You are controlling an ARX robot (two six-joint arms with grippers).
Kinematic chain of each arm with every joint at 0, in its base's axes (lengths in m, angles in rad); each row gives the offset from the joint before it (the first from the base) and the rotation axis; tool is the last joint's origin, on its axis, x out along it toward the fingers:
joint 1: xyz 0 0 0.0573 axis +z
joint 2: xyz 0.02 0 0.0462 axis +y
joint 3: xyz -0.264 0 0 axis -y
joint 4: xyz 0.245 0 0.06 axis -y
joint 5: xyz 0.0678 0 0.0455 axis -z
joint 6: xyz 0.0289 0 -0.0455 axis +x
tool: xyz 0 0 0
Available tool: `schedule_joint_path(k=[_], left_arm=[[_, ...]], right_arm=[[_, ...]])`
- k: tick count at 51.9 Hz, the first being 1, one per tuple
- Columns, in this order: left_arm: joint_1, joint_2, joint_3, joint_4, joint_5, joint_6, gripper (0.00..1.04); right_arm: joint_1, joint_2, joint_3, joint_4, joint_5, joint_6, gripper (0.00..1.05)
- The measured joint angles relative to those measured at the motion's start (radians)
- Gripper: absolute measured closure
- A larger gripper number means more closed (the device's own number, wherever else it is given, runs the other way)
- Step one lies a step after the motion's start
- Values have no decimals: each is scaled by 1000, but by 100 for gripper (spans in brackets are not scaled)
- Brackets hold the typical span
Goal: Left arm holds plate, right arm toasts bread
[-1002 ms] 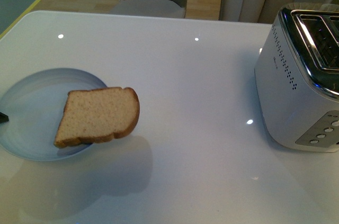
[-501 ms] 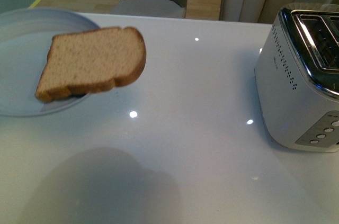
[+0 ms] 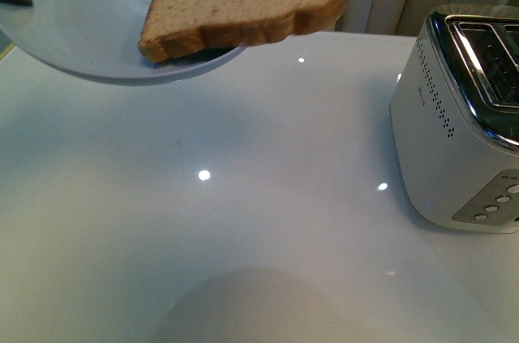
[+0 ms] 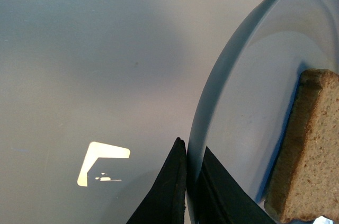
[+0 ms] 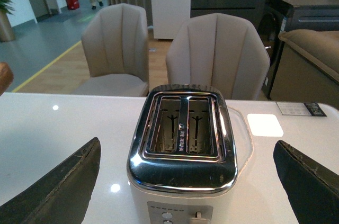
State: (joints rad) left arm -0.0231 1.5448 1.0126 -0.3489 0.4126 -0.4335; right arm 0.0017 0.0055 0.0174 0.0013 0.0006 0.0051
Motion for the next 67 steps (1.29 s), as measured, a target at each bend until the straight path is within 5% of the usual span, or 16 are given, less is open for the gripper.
schedule_joint_path(k=[24,30,33,43,67], left_arm=[[-151,-19,15,-6,-26,-124,102],[-173,-20,15,-6,-35,-143,102],[-185,-21,16,-6,-35,-148,102],[-195,-21,16,-6,-48,-160,102],[-219,-19,41,-13,-53,-181,102]], right_arm=[[-1,2,1,-2,0,0,9],[6,237,146,-347,-86,220,9],[24,331,171,-373,-79,321,9],[121,547,270,-211,-44,482,9],[176,1038,434,214,-258,716,9]])
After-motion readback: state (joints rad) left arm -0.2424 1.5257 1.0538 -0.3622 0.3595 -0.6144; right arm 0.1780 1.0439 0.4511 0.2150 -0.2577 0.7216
